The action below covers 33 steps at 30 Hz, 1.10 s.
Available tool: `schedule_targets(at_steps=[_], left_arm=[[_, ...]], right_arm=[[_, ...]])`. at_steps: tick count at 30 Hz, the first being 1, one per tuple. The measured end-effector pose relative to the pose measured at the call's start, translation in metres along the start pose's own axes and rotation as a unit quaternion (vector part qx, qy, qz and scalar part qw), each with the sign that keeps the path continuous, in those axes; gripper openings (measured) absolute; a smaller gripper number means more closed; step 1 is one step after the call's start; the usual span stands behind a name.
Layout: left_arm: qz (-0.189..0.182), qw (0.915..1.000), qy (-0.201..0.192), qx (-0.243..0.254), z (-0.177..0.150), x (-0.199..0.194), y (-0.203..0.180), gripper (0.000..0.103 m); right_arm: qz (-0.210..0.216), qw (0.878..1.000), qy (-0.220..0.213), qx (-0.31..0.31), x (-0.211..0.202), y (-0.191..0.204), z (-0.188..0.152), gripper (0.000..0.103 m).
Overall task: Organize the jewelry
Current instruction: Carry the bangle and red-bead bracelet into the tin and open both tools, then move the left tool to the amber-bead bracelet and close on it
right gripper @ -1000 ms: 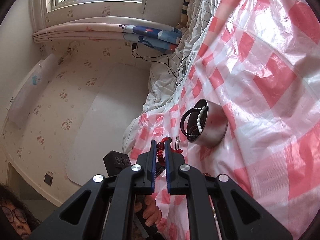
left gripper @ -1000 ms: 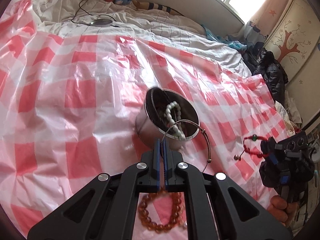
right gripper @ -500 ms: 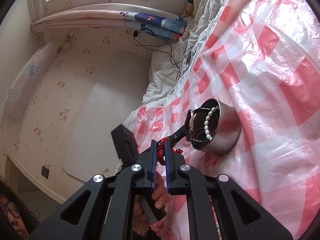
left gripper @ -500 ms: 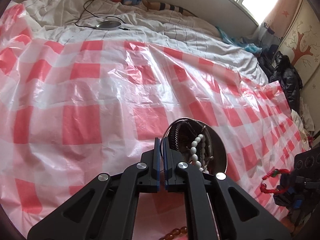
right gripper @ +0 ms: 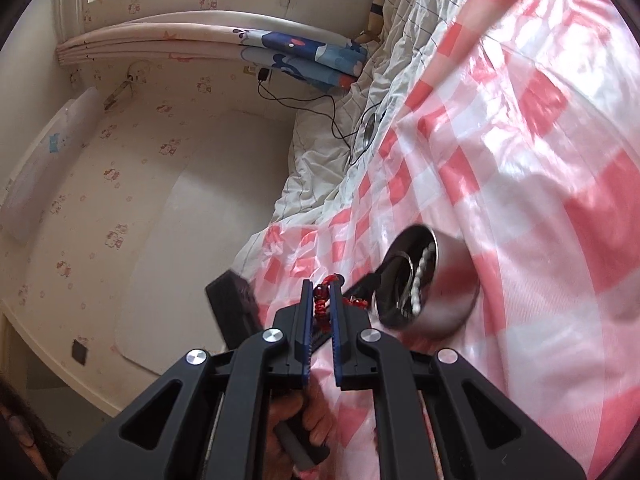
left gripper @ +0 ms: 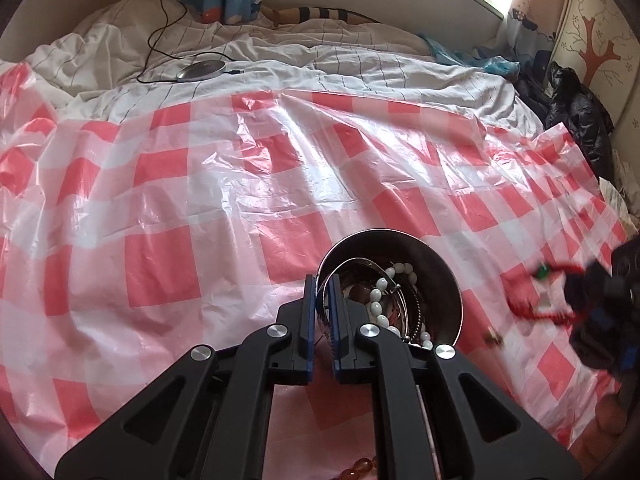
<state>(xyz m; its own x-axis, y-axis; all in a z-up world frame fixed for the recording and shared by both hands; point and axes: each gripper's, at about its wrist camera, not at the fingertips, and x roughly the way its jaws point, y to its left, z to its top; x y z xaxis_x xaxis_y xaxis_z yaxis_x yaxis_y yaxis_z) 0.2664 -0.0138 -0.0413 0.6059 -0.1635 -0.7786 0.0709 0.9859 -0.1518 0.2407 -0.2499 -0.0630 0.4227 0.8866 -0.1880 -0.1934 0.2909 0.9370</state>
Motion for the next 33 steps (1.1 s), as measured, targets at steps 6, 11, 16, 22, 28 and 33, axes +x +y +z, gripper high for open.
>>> schedule_targets(at_steps=[6, 11, 16, 22, 28, 33], left_arm=[[-0.012, 0.9997, -0.008, 0.021, -0.001, 0.0, -0.008, 0.018], [-0.004, 0.9987, -0.044, 0.026, 0.002, -0.011, -0.014, 0.023], [-0.012, 0.9966, -0.059, -0.057, 0.008, -0.02, 0.02, 0.035], [-0.026, 0.991, -0.056, -0.119, 0.007, -0.023, 0.049, 0.042], [0.0, 0.9975, -0.045, -0.055, 0.0, -0.025, 0.022, 0.055], [0.012, 0.999, -0.036, -0.025, -0.012, -0.034, 0.009, 0.064]], right_arm=[[-0.065, 0.997, 0.015, -0.041, 0.038, 0.004, 0.011, 0.009], [-0.144, 0.986, 0.044, -0.067, 0.062, -0.005, 0.008, 0.027], [-0.194, 0.973, 0.033, -0.12, 0.058, 0.006, 0.002, 0.061], [-0.2, 0.972, -0.004, -0.123, 0.039, 0.008, 0.006, 0.068], [-0.281, 0.948, -0.012, -0.148, 0.041, 0.006, 0.005, 0.073], [-0.329, 0.927, -0.006, -0.181, 0.051, 0.006, 0.001, 0.074]])
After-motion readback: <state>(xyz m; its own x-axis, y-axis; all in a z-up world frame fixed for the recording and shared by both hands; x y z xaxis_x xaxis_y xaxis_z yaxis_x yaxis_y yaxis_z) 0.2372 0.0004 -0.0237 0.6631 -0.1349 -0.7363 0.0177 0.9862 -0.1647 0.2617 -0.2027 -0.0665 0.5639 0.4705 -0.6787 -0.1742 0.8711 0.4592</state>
